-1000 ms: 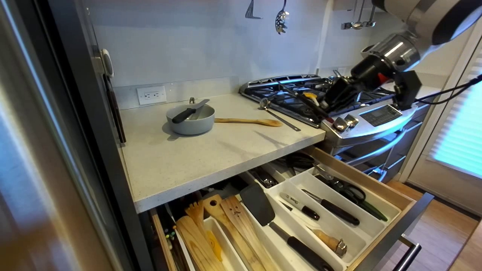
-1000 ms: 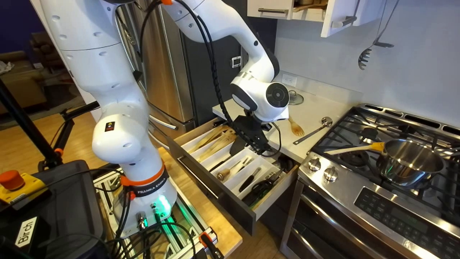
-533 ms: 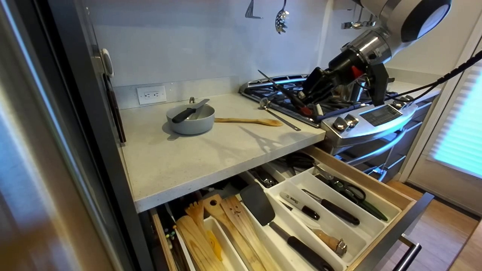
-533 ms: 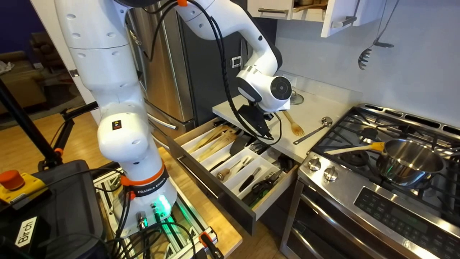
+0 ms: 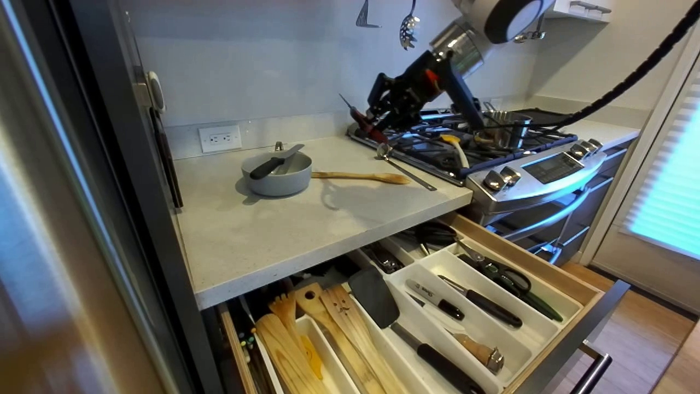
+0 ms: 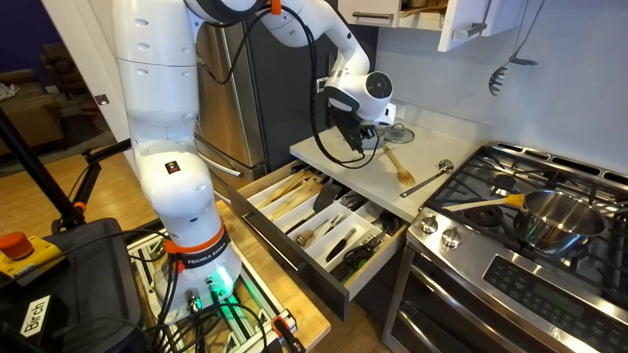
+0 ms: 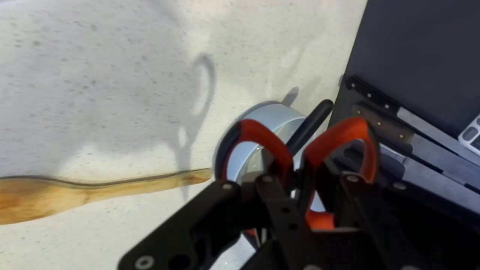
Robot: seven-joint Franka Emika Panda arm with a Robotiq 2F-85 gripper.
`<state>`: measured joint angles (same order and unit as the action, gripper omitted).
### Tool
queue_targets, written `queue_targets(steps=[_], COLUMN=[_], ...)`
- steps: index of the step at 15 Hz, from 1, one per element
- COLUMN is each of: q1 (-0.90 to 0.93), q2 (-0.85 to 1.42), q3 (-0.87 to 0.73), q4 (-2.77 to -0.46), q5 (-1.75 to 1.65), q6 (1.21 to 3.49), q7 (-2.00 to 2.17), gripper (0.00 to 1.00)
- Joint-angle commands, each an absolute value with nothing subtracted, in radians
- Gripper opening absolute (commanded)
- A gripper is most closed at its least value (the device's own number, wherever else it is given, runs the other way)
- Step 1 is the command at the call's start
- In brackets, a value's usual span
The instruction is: Pick up the scissors from the open drawer and put it on the gray bowl
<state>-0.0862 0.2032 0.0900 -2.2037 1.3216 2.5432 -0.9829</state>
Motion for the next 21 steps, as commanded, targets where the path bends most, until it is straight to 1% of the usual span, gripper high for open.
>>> queue_targets(steps=[1, 3, 4, 7, 8, 9, 11, 13, 14, 17, 19, 21], q1=[0.006, 0.027, 0.008, 0.023, 0.022, 0.063, 0.104, 0.148, 0.131, 0.142, 0.184, 0.205], q2=[0.377, 0.462, 0.363, 0.447, 0.457, 0.479, 0.562, 0.592, 0.604, 0.594, 0.574, 0.575], q3=[0.068, 0.082, 0.091, 0.103, 0.103, 0.071, 0.065, 0.044, 0.071, 0.087, 0.057, 0.029], q4=[-1.986, -1.845, -1.984, -1.868, -1.858, -1.860, -1.793, -1.775, -1.753, -1.735, -1.741, -1.735], q5=[1.196, 1.119, 1.176, 1.136, 1.135, 1.099, 1.086, 1.070, 1.033, 1.021, 0.981, 0.904], q6=[2.535, 2.514, 2.542, 2.545, 2.545, 2.626, 2.668, 2.650, 2.629, 2.654, 2.751, 2.791], q7=[-0.704, -0.551, -0.663, -0.576, -0.573, -0.420, -0.294, -0.153, -0.081, 0.057, 0.150, 0.261], gripper=[0.07, 0.07, 0.29, 0.29, 0.07, 0.07, 0.07, 0.07, 0.07, 0.07, 0.07, 0.07])
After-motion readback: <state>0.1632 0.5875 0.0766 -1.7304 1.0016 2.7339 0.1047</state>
